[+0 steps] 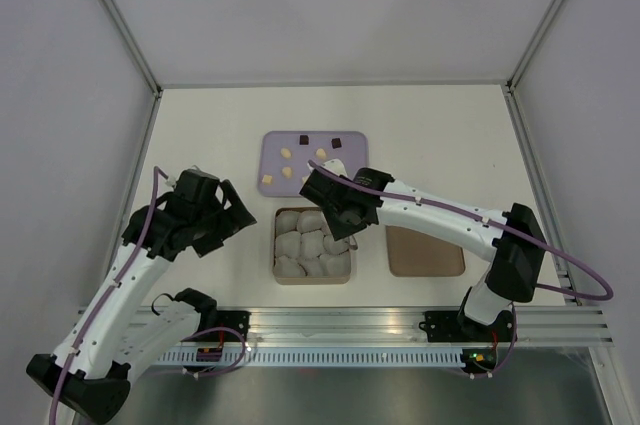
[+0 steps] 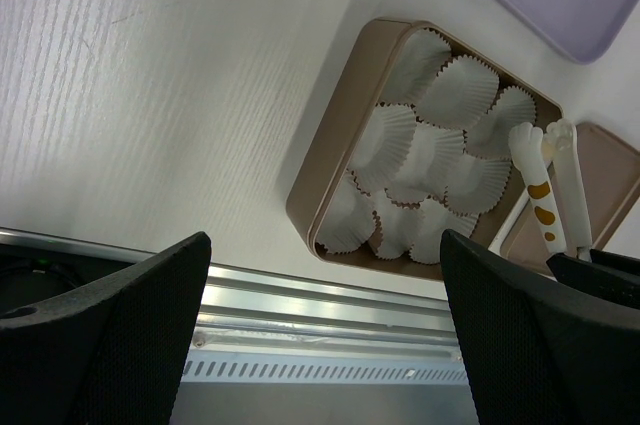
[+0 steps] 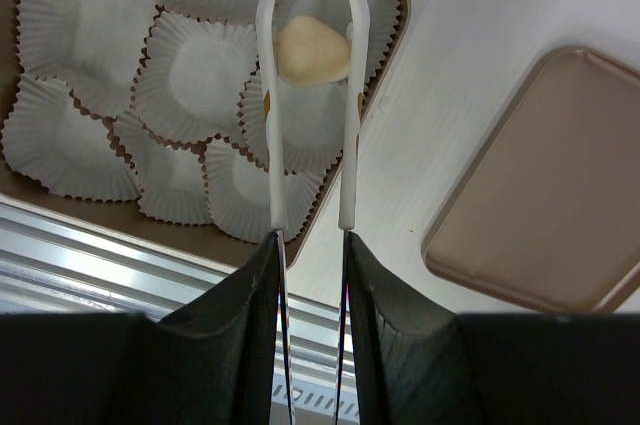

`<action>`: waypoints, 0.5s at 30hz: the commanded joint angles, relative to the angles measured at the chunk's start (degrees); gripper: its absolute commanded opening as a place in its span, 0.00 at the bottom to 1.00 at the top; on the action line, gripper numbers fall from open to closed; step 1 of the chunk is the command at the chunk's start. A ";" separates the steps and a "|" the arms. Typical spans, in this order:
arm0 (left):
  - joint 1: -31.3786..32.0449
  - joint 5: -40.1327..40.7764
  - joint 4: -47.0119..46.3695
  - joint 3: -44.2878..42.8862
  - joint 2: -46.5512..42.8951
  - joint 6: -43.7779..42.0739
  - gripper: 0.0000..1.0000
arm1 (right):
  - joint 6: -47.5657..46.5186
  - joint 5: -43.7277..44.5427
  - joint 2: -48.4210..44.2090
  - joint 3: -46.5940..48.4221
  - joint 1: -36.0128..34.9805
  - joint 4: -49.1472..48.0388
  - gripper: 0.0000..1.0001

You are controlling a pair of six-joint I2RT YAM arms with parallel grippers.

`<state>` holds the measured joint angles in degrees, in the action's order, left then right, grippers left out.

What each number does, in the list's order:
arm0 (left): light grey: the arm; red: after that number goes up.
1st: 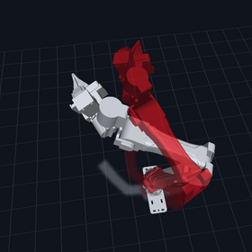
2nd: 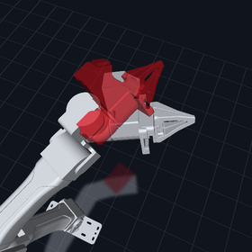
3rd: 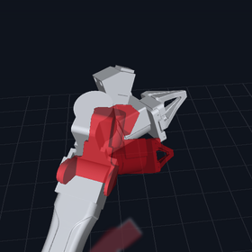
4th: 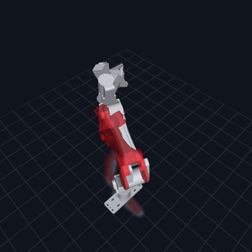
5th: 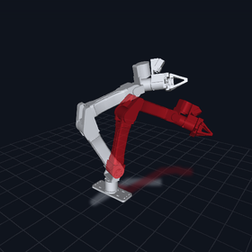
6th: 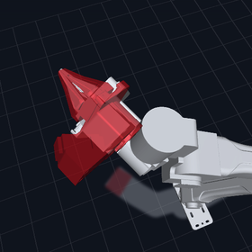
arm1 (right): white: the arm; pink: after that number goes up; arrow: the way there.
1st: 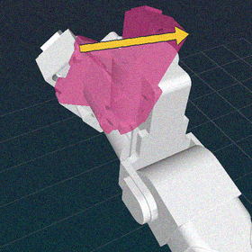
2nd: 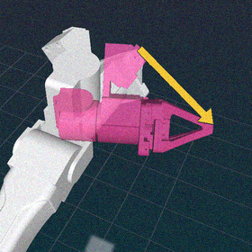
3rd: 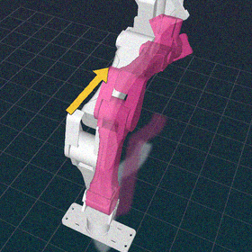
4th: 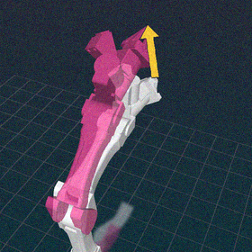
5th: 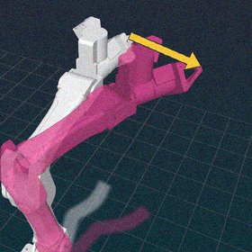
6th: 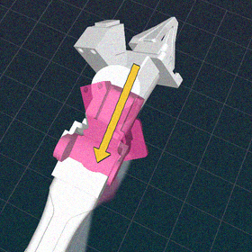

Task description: Pack the chocolate

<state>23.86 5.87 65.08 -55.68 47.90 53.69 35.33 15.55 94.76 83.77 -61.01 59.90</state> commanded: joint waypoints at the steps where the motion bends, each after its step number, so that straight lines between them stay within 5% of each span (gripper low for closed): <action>1: -0.21 0.37 0.05 1.01 -1.23 0.54 0.99 | 0.35 2.47 0.42 -0.71 -0.16 -2.24 0.24; 15: -0.21 0.63 -0.13 1.98 -2.64 1.50 1.00 | -0.26 3.52 1.92 -1.85 -0.42 -3.04 0.24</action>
<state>23.86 5.89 65.12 -53.98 45.89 53.74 35.18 16.86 96.33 82.08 -61.01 57.78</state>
